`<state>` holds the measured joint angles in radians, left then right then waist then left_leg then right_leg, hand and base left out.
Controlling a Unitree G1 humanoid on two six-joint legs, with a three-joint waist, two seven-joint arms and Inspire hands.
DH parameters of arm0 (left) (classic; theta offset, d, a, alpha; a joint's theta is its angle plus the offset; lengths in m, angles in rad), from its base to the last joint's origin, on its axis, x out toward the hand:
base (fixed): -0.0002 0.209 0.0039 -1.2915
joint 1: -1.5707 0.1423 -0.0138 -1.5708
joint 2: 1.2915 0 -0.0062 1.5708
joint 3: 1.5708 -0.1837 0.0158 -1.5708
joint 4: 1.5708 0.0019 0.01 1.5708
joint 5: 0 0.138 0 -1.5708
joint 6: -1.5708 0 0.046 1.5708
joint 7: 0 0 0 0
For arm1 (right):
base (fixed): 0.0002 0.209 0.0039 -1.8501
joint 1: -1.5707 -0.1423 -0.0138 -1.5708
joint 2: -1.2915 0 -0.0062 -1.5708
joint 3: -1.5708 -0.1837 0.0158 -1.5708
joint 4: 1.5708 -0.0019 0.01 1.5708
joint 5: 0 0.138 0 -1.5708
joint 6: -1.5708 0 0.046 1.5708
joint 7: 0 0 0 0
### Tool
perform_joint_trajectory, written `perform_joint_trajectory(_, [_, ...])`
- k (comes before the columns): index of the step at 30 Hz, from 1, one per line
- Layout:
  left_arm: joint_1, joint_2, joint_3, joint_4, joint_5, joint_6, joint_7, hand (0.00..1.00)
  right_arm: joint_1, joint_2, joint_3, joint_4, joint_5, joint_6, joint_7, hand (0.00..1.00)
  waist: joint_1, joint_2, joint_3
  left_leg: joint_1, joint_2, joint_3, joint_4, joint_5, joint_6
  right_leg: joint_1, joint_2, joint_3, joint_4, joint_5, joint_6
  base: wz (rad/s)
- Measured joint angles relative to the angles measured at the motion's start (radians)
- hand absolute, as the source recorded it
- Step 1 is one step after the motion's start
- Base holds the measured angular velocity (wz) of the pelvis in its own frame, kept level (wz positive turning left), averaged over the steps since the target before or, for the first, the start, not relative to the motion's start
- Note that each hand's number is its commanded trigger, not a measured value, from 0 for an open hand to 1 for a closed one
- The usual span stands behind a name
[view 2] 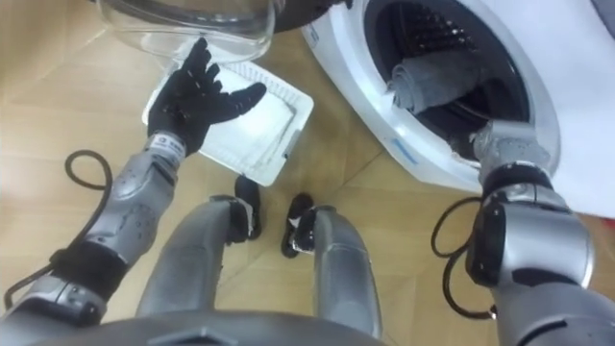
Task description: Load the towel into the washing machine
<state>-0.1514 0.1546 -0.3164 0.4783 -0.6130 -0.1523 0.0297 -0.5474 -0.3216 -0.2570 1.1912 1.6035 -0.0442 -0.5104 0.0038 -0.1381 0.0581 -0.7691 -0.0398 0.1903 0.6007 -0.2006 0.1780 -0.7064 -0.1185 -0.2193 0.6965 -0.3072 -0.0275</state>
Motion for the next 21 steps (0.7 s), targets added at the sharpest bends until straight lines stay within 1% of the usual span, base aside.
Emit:
perform_joint_trajectory(2, [0.002,-0.008,-0.001,0.026,0.005,0.000,-0.001,0.00,0.026,0.004,0.010,0.006,-0.001,-0.012,0.016,0.00,0.006,0.010,-0.0001,0.034,-0.004,-0.006,-0.021,0.001,-0.001,0.038,0.001,-0.006,-0.026,0.003,0.003,0.05])
perform_joint_trajectory(4, [0.009,-0.004,0.001,0.054,0.010,0.001,-0.005,0.00,0.073,0.011,0.041,0.001,-0.006,-0.022,0.046,0.00,0.013,0.024,-0.0010,0.085,-0.007,-0.009,-0.050,0.001,-0.001,0.093,0.006,-0.008,-0.062,0.009,0.009,0.02])
perform_joint_trajectory(5, [0.012,-0.002,0.001,0.059,0.014,0.002,-0.005,0.00,0.084,0.016,0.042,-0.001,-0.015,-0.025,0.053,0.00,0.013,0.029,-0.0015,0.096,-0.007,-0.009,-0.056,0.001,-0.001,0.107,0.009,-0.008,-0.076,0.012,0.011,-0.05])
perform_joint_trajectory(6, [0.016,-0.001,0.001,0.074,0.021,0.002,-0.010,0.00,0.108,0.023,0.060,-0.002,-0.041,-0.031,0.071,0.00,0.014,0.038,-0.0009,0.119,-0.006,-0.012,-0.074,0.002,-0.002,0.133,0.016,-0.007,-0.100,0.021,0.015,-0.03])
perform_joint_trajectory(7, [0.018,0.002,0.003,0.096,0.041,0.002,-0.013,0.00,0.135,0.028,0.086,0.011,-0.079,-0.035,0.095,0.00,0.014,0.046,-0.0033,0.142,-0.007,-0.014,-0.089,0.003,-0.003,0.162,0.021,-0.008,-0.127,0.028,0.017,0.00])
perform_joint_trajectory(8, [0.021,0.002,0.004,0.105,0.052,0.003,-0.013,0.00,0.151,0.032,0.095,0.015,-0.092,-0.039,0.107,0.00,0.014,0.048,-0.0035,0.156,-0.007,-0.014,-0.094,0.003,-0.003,0.177,0.023,-0.008,-0.137,0.030,0.018,0.00])
perform_joint_trajectory(9, [0.031,0.004,0.009,0.116,0.067,0.003,-0.015,0.00,0.192,0.045,0.106,0.014,-0.127,-0.049,0.129,0.00,0.014,0.051,-0.0051,0.184,-0.007,-0.015,-0.104,0.003,-0.003,0.208,0.026,-0.007,-0.160,0.034,0.020,0.00])
perform_joint_trajectory(10, [0.038,0.008,0.011,0.135,0.077,0.003,-0.024,0.00,0.229,0.051,0.118,0.018,-0.171,-0.053,0.149,0.00,0.014,0.056,-0.0080,0.209,-0.007,-0.017,-0.122,0.003,-0.004,0.237,0.033,-0.002,-0.183,0.041,0.023,0.00])
perform_joint_trajectory(11, [0.043,0.011,0.013,0.140,0.081,0.003,-0.028,0.00,0.247,0.051,0.117,0.019,-0.191,-0.055,0.158,0.00,0.013,0.060,-0.0112,0.219,-0.007,-0.018,-0.128,0.003,-0.004,0.248,0.035,-0.002,-0.196,0.045,0.024,-0.03])
perform_joint_trajectory(12, [0.059,0.018,0.025,0.141,0.106,0.003,-0.036,0.00,0.282,0.051,0.122,0.019,-0.230,-0.062,0.181,0.00,0.010,0.067,-0.0146,0.240,-0.009,-0.019,-0.143,0.003,-0.004,0.273,0.037,-0.005,-0.219,0.049,0.026,0.03])
perform_joint_trajectory(13, [0.077,0.027,0.032,0.144,0.137,0.002,-0.037,0.00,0.318,0.053,0.146,0.036,-0.280,-0.078,0.206,0.00,0.004,0.078,-0.0216,0.261,-0.010,-0.027,-0.155,0.003,-0.004,0.307,0.044,-0.007,-0.253,0.059,0.029,0.05])
perform_joint_trajectory(14, [0.088,0.031,0.034,0.146,0.146,0.002,-0.037,0.00,0.336,0.054,0.159,0.048,-0.310,-0.090,0.213,0.00,0.003,0.083,-0.0243,0.277,-0.009,-0.029,-0.163,0.003,-0.005,0.326,0.048,-0.006,-0.271,0.066,0.030,0.06])
perform_joint_trajectory(15, [0.111,0.037,0.040,0.151,0.146,0.001,-0.038,0.00,0.378,0.062,0.178,0.060,-0.368,-0.107,0.220,0.00,0.003,0.087,-0.0275,0.316,-0.010,-0.030,-0.187,0.003,-0.006,0.371,0.053,-0.005,-0.304,0.073,0.031,0.00])
perform_joint_trajectory(16, [0.134,0.042,0.041,0.158,0.146,0.000,-0.038,0.00,0.421,0.068,0.215,0.061,-0.402,-0.119,0.231,0.00,0.003,0.088,-0.0281,0.359,-0.013,-0.030,-0.216,0.005,-0.009,0.416,0.056,-0.007,-0.338,0.082,0.034,-0.04])
perform_joint_trajectory(17, [0.145,0.044,0.041,0.164,0.147,-0.001,-0.038,0.00,0.445,0.069,0.232,0.061,-0.410,-0.121,0.238,0.00,0.003,0.090,-0.0295,0.380,-0.014,-0.030,-0.231,0.005,-0.010,0.437,0.059,-0.006,-0.355,0.088,0.034,-0.07])
perform_joint_trajectory(18, [0.163,0.044,0.041,0.192,0.160,-0.007,-0.038,0.00,0.489,0.073,0.259,0.061,-0.439,-0.122,0.252,0.00,0.002,0.096,-0.0366,0.419,-0.014,-0.030,-0.258,0.007,-0.012,0.475,0.065,-0.002,-0.385,0.101,0.033,-0.09])
perform_joint_trajectory(19, [0.189,0.044,0.049,0.211,0.187,-0.007,-0.038,0.00,0.520,0.084,0.259,0.061,-0.502,-0.125,0.260,0.00,-0.001,0.101,-0.0421,0.453,-0.017,-0.029,-0.282,0.010,-0.016,0.506,0.066,-0.002,-0.407,0.109,0.034,-0.11])
perform_joint_trajectory(21, [0.227,0.042,0.072,0.228,0.229,-0.007,-0.041,0.00,0.557,0.104,0.256,0.060,-0.588,-0.129,0.270,0.00,-0.003,0.102,-0.0447,0.496,-0.018,-0.023,-0.303,0.011,-0.018,0.543,0.068,-0.002,-0.425,0.111,0.035,-0.13])
